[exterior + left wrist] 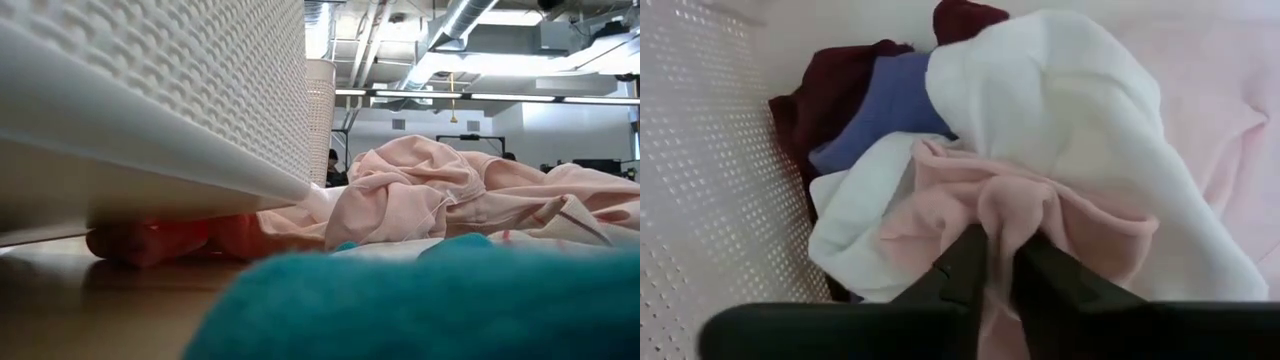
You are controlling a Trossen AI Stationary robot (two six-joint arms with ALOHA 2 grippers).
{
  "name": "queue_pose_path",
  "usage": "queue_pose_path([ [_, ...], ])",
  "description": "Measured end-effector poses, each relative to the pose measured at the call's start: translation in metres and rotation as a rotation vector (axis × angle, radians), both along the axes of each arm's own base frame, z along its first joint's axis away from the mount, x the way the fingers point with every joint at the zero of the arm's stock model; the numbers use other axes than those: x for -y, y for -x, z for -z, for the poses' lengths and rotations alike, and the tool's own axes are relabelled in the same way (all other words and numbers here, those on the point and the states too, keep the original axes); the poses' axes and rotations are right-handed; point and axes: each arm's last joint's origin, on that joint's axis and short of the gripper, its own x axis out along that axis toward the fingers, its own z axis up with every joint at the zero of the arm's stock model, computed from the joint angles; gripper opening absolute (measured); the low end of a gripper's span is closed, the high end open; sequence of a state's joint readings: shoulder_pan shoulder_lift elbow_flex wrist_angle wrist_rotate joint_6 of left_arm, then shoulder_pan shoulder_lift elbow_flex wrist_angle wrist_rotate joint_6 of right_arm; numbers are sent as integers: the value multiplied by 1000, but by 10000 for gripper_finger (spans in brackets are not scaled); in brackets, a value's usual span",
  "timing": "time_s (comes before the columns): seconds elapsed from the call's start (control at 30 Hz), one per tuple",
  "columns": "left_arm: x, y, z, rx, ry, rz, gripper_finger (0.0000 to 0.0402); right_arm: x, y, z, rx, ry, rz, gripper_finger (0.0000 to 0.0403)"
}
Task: Sort clothes
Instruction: Put the pink underwear into the bottom white laundry bin
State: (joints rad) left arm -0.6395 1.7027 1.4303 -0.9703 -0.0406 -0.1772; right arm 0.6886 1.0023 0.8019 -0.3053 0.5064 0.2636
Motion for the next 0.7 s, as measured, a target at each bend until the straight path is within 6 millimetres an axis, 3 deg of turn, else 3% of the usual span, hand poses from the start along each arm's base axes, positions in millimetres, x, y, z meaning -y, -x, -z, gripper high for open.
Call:
queue_pose_path([
  [0.4, -1, 2, -5, -4, 41, -36, 199, 4, 3, 47, -90, -75, 77, 150],
  [0.57, -2, 6, -19, 28, 132, -33, 225, -1, -7, 66, -95, -71, 90, 155],
  [0.7, -6, 12, -38, 91, 197, -31, 226, -6, -22, 82, -124, -46, 114, 183],
])
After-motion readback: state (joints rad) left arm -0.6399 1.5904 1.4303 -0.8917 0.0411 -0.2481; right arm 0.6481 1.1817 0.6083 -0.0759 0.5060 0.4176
